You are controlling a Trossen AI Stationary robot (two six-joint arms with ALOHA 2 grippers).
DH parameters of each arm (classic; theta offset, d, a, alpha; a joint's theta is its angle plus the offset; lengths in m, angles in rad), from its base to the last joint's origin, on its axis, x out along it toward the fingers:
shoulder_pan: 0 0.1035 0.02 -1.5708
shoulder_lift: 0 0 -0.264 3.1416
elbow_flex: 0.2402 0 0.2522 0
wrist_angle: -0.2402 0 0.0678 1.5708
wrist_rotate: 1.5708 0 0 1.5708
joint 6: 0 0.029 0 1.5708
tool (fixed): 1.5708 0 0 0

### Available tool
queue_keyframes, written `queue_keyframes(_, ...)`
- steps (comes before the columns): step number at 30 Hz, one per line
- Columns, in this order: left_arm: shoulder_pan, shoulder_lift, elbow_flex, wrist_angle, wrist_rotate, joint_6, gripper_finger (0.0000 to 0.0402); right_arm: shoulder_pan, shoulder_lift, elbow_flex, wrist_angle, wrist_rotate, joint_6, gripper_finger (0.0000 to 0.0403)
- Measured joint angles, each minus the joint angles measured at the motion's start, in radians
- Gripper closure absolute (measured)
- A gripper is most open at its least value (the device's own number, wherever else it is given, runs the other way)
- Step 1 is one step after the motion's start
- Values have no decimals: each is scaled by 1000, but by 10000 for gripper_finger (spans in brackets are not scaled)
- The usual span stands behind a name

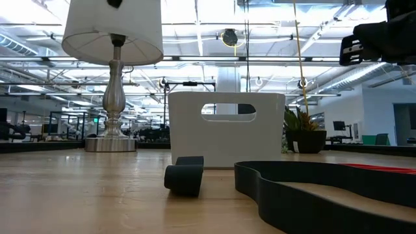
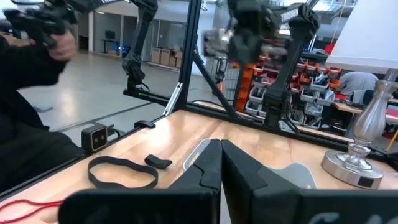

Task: Pick and place rubber bands into bin
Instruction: Put the small black rubber band into the gray bin

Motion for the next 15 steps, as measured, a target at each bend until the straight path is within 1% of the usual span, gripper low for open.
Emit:
queue_keyframes(2, -32, 65, 36, 9, 9, -64, 393, 0, 0, 0, 1, 0, -3, 403)
queue_keyframes(4, -48, 144, 63, 56, 11, -156, 393, 0, 0, 0, 3, 0, -3, 403)
queue_keyframes(8, -77, 304, 91, 85, 19, -277, 392, 0, 0, 0, 8, 0, -3, 403)
queue_keyframes(11, -92, 404, 109, 83, 31, -284, 392, 0, 0, 0, 9, 0, -3, 403)
queue_keyframes(15, -108, 504, 165, 87, 52, -210, 384, 0, 0, 0, 9, 0, -11, 403)
